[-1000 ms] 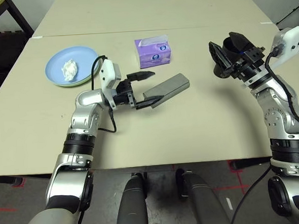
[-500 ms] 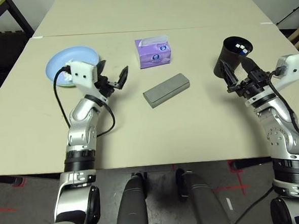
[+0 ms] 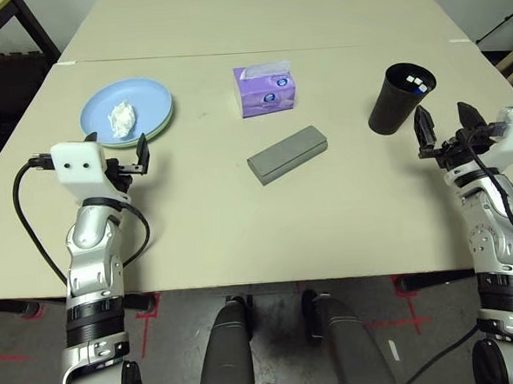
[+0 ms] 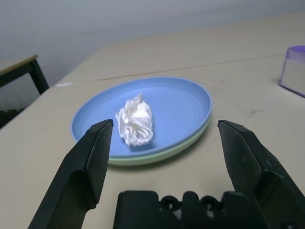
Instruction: Organize and tidy the items on the table.
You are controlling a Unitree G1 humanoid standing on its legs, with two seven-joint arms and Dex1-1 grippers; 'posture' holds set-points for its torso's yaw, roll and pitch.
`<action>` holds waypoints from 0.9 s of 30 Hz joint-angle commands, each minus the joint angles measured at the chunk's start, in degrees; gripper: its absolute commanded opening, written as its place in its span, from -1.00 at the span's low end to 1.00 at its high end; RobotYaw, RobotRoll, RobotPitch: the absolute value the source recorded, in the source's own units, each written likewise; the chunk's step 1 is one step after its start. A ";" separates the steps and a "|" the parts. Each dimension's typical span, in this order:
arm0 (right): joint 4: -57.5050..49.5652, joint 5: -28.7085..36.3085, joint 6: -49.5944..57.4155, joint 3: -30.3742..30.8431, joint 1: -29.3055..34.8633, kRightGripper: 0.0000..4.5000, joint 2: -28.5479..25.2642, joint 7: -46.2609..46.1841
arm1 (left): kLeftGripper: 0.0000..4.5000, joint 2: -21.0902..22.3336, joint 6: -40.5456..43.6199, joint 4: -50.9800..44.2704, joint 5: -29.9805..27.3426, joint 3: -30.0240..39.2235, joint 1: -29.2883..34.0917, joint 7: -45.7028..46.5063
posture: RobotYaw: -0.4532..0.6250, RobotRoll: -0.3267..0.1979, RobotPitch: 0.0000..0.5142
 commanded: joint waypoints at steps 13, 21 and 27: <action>0.99 1.27 -1.42 -3.00 2.80 0.97 -0.48 -1.80 | 1.00 1.39 -0.78 3.80 -2.37 2.70 -0.24 -0.16 | 0.02 0.25 -0.28; 1.40 0.87 -1.52 -2.82 2.03 0.97 -0.75 -2.48 | 1.00 0.91 -1.23 4.55 -2.31 2.14 -1.10 0.30 | 0.03 0.25 -0.29; 1.79 0.74 -1.54 -2.65 1.54 0.97 -0.85 -2.53 | 1.00 0.65 -1.32 4.15 -2.25 2.24 -0.53 0.65 | 0.04 0.25 -0.29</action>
